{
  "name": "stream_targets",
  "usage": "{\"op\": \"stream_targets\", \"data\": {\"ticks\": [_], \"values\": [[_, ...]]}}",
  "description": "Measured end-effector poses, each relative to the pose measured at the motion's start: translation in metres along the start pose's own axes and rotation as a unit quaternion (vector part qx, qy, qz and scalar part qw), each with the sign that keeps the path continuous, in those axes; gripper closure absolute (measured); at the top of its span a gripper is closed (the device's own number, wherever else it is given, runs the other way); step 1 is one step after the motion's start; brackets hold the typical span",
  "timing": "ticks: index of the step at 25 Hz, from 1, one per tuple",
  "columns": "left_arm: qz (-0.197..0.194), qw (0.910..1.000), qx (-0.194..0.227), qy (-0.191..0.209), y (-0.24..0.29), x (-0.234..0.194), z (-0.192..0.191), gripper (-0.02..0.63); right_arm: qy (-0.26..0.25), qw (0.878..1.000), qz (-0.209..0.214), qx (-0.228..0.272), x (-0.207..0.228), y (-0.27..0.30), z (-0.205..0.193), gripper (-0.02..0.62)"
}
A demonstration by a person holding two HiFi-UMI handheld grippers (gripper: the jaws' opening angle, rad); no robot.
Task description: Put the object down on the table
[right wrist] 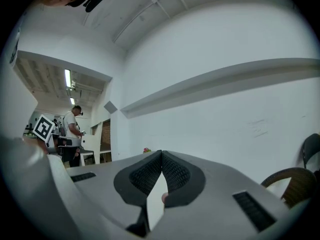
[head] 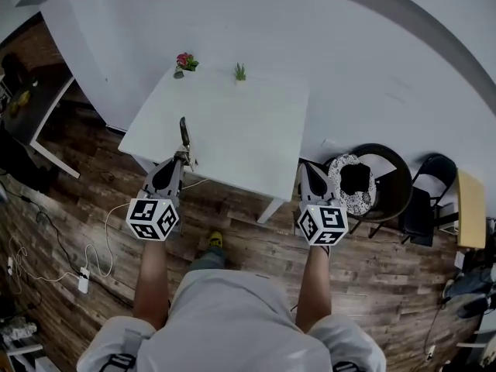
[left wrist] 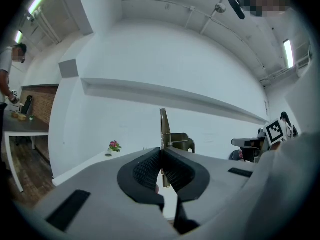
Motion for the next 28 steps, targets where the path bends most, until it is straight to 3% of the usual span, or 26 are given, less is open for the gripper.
{"op": "stream_targets", "data": {"ticks": [13,28], "values": [[-0.055,0.9979,-0.034,0.005,0.116,-0.106,0.007,0.583,0.001,0.999,-0.05,-0.021,-0.022,0.127,0.004,0.589],[-0.101,0.9916,-0.062,0.052,0.177,-0.149,-0.001,0.583,-0.003,0.994,-0.105,-0.028,-0.034,0.164,0.001,0.588]]}}
Point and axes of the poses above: the fingertips, and each gripper's own axes: y forward along the fingers, x to its right, z out of its top, the point moved 10 cm from there along -y, backward along the fingers, and after that the axes turned 2 degrees about -z, right-handed, at the moved point
